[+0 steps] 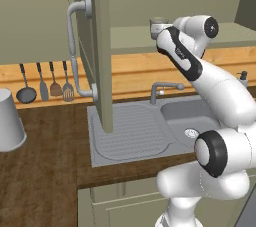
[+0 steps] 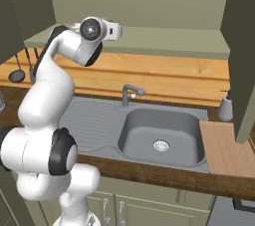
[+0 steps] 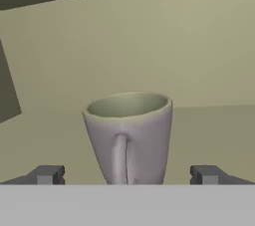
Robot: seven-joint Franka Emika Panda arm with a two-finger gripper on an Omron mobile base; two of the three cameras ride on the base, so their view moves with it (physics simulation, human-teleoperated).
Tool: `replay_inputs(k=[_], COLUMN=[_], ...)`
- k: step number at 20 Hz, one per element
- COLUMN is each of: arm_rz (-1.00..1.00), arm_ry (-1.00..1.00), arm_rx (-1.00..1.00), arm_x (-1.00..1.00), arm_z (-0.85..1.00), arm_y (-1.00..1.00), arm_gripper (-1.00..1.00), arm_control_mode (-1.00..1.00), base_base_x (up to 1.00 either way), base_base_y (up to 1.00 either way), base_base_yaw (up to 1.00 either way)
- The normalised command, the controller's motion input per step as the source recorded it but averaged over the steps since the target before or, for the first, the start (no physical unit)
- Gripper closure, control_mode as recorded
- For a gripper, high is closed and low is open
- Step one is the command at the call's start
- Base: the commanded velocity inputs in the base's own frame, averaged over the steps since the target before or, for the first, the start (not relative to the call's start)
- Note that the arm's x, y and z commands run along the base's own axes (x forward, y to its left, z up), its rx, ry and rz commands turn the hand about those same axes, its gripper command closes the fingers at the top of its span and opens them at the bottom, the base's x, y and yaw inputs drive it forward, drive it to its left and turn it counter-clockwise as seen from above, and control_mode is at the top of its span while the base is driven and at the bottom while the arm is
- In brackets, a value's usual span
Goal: Pick the kettle from the counter and place it on the tray. Then pick the mug from the cabinet and place it on the tray. Then close the cabinet doors.
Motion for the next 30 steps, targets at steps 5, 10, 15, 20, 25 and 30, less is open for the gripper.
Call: replay_inputs(k=[5, 10, 15, 20, 25, 30], arm_rz=[0.00, 0.00, 0.00, 0.00, 0.00, 0.00], arm_ry=[0.07, 0.02, 0.00, 0.00, 0.00, 0.00], arm_rx=[-0.02, -0.02, 0.00, 0.00, 0.00, 0.00], arm_x=[0.20, 0.03, 0.00, 0.00, 0.00, -0.02], arm_z=[0.00, 0.00, 0.00, 0.00, 0.00, 0.00], arm_y=[0.18, 0.22, 0.00, 0.00, 0.00, 0.00], arm_gripper=[-1.00, -1.00, 1.00, 1.00, 1.00, 1.00], arm_control_mode=[-1.00, -1.00, -1.00, -1.00, -1.00, -1.00], base_base_x=[0.00, 0.00, 0.00, 0.00, 0.00, 0.00], base_base_y=[0.00, 0.00, 0.00, 0.00, 0.00, 0.00], base_base_yaw=[0.00, 0.00, 0.00, 0.00, 0.00, 0.00])
